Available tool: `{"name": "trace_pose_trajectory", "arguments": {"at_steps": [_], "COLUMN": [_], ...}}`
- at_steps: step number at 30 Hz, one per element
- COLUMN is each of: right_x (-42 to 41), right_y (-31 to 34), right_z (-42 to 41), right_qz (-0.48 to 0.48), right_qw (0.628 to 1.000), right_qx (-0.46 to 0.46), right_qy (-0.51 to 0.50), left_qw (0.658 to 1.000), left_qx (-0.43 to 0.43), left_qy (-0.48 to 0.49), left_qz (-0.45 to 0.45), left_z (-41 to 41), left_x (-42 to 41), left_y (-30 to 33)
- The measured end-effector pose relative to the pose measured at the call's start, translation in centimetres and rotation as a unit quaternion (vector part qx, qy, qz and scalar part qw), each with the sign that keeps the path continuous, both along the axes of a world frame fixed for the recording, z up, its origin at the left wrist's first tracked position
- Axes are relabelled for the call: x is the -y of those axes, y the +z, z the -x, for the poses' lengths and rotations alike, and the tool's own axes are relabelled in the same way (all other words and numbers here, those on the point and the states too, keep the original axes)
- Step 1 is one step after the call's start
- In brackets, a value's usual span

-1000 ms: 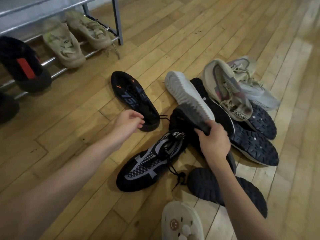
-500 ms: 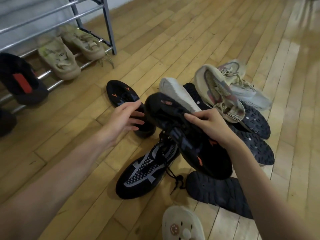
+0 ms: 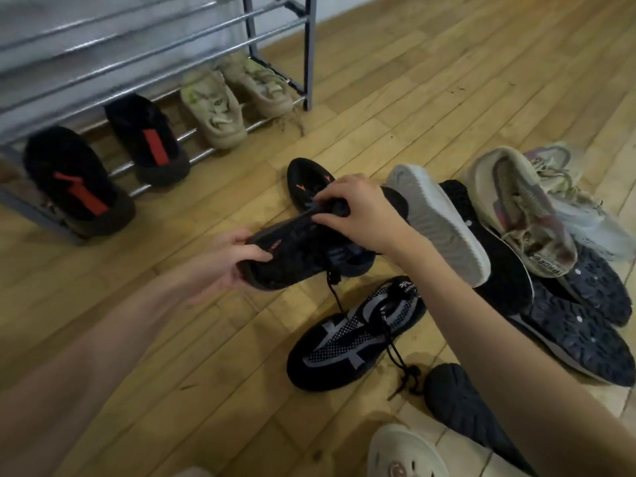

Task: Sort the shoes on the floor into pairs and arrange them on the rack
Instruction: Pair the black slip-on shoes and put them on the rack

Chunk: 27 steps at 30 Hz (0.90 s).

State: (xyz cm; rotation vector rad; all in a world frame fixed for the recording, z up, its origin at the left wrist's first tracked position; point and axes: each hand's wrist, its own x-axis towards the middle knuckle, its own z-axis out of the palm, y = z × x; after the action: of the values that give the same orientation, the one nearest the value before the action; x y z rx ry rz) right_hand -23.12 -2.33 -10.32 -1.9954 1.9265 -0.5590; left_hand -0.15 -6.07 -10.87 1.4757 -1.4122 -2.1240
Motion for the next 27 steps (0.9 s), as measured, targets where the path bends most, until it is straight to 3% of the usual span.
{"name": "trace_pose_trajectory", "arguments": {"at_steps": [4,6,9,12,14,20,24,27], "right_x": [-1.0,-1.3,-1.2,-0.7,-0.2,0.9,3.3,6.3], "right_y": [-3.2,-4.8,-7.0,-8.3,-8.5,-5.1,-1.3,1.6], "right_z": [-1.2,-1.0,-0.8,-1.3,-1.4,-2.1,-1.7,-1.2], "right_qz": [0.085,0.019,-0.168,-0.211,-0.187,0.021,0.108,0.128], "right_qw": [0.973,0.956,0.946,0.949,0.951,0.927,0.92,0.934], "right_qx": [0.057,0.075,0.063,0.039,0.033,0.174,0.223,0.21], "right_qy": [-0.207,-0.283,-0.271,-0.23,-0.245,-0.332,-0.303,-0.26], "left_qw": [0.985,0.97,0.953,0.948,0.953,0.955,0.956,0.949], "left_qx": [-0.08,-0.112,-0.152,-0.175,-0.175,-0.202,-0.217,-0.208], "left_qy": [0.134,0.198,0.241,0.242,0.229,0.215,0.198,0.232], "left_qz": [-0.067,-0.084,-0.101,-0.107,-0.095,-0.044,0.016,0.045], "left_z": [-4.0,-5.4,-6.8,-7.5,-7.4,-6.1,-4.4,-2.7], "left_x": [-0.6,-0.7,-0.6,-0.2,0.0,1.9,4.9,7.8], "left_y": [-1.6,-2.3,-2.9,-2.7,-2.0,0.9,4.5,6.9]}}
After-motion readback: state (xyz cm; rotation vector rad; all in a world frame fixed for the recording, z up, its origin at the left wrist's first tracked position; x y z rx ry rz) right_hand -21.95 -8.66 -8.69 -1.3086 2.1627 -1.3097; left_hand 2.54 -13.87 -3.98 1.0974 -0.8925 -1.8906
